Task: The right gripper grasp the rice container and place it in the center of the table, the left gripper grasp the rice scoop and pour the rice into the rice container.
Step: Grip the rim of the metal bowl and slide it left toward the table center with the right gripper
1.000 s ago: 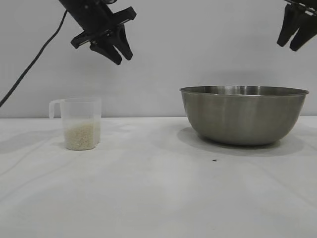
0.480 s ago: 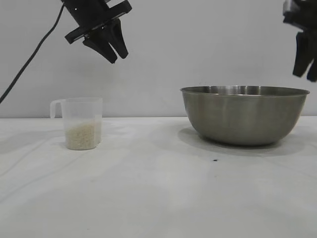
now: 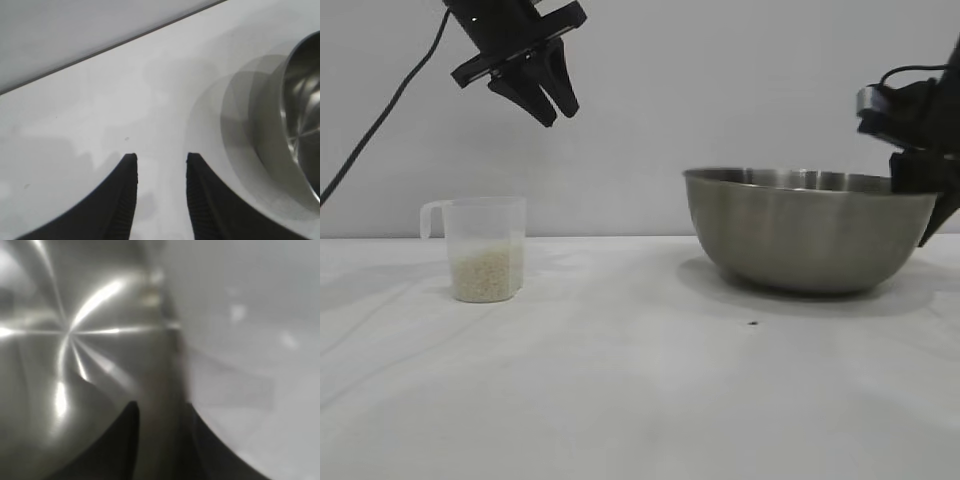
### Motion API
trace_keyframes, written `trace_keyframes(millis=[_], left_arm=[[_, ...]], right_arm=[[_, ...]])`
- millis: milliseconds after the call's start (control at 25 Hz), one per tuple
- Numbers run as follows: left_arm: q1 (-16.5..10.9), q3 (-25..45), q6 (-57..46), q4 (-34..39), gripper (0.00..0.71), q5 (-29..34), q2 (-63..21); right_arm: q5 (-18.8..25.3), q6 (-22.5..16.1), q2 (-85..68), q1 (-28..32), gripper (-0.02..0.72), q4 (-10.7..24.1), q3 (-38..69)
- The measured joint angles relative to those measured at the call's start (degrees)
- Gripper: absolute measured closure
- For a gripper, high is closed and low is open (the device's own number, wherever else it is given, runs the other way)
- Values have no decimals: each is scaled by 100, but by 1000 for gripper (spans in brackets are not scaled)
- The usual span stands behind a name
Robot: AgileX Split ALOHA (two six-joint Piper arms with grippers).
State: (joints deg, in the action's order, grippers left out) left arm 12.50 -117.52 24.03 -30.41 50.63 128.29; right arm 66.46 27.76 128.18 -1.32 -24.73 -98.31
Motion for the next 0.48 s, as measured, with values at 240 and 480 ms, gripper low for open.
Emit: trace_keyframes(millis=[240,480], left_arm=[[0,0,0,14,515,40,0],[0,0,0,14,515,156,0]], right_arm=[[246,8,0,-912,703,210,0],[224,-231,-275,-1551,703,632,185]])
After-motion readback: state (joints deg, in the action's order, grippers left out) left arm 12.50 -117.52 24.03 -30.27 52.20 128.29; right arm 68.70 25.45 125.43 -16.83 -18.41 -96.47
